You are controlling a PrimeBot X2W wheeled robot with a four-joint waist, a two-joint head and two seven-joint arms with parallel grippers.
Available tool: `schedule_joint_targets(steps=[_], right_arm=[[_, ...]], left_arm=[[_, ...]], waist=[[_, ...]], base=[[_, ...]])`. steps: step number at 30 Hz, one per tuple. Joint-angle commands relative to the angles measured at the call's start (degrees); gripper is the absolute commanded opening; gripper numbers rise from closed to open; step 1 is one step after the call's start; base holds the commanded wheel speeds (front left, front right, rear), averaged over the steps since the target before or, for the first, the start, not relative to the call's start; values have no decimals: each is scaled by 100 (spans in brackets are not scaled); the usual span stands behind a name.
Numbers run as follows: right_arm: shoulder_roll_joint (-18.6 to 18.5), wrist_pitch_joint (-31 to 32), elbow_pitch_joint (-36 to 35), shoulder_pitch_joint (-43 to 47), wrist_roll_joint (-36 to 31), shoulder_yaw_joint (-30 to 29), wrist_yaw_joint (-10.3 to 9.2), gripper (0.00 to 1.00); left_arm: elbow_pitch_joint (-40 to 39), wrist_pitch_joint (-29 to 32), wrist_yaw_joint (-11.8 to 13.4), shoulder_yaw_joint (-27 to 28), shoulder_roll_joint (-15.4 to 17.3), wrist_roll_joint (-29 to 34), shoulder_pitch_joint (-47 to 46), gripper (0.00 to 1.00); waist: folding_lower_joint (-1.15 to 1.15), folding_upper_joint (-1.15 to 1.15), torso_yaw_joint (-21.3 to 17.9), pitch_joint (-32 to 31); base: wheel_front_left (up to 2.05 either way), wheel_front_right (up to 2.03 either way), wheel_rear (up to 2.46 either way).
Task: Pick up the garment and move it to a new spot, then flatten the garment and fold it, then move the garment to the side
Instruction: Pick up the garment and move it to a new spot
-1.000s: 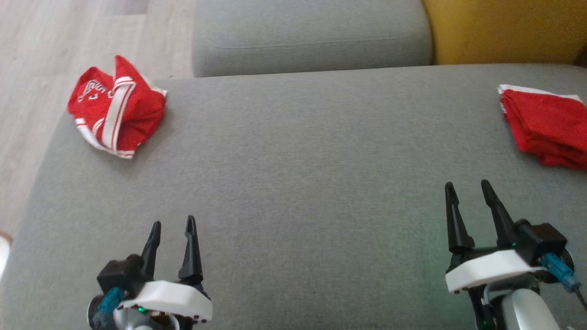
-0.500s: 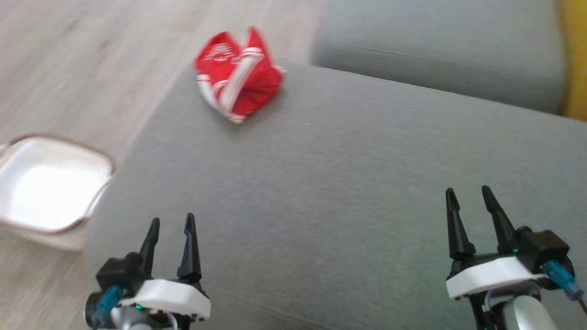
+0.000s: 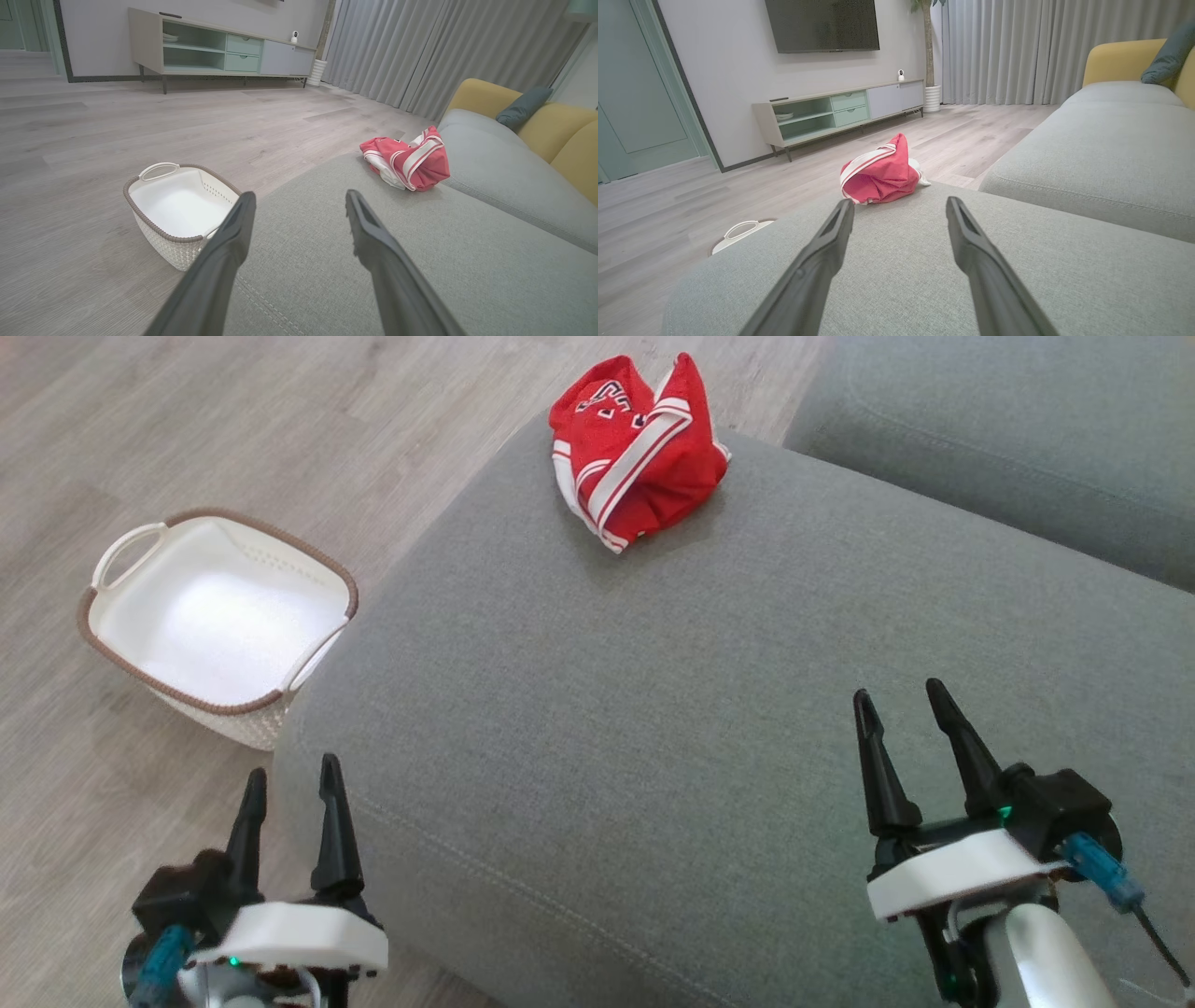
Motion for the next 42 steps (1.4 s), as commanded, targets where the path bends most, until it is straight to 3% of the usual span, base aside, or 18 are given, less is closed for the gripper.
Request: schedule_joint_targets(steps=[1, 9, 11, 19, 25, 30, 42], right_arm=[[-30, -8, -161, -262, -2, 158, 37, 100], [-30, 1, -297, -232, -146, -215, 37, 100], [-30, 62, -418, -277, -228, -279, 37, 100], [-30, 280, -1016, -756, -621, -545, 37, 100], [-30, 408, -1384, -1072, -807, -619, 37, 100], [-30, 442, -1584, -1162, -877, -539, 37, 100], [-30, 391, -1826, -1095, -910, -572, 37, 100]], left_arm=[[-212, -35, 35, 206, -6, 16, -134, 100], [-31, -35, -122, 73, 3, 96, -469, 100], [11, -35, -185, 111, 96, 153, -725, 100], [463, 138, -726, 104, 943, 498, -2722, 100], [1286, 915, -1069, -69, 1367, 498, -4552, 100], [2088, 1418, -1199, -111, 1659, 238, -5742, 100], [3438, 2719, -1258, -748, 1993, -517, -6870, 100]], waist=[[-1, 0, 17, 71], [-1, 0, -1, 333], [-1, 0, -157, 537], [-1, 0, -925, 1556], [-1, 0, -1513, 2247], [-1, 0, -1989, 2673], [-1, 0, -2571, 3181]], base=[[0, 0, 0], [0, 0, 0], [0, 0, 0], [0, 0, 0], [0, 0, 0], [0, 0, 0], [0, 0, 0]])
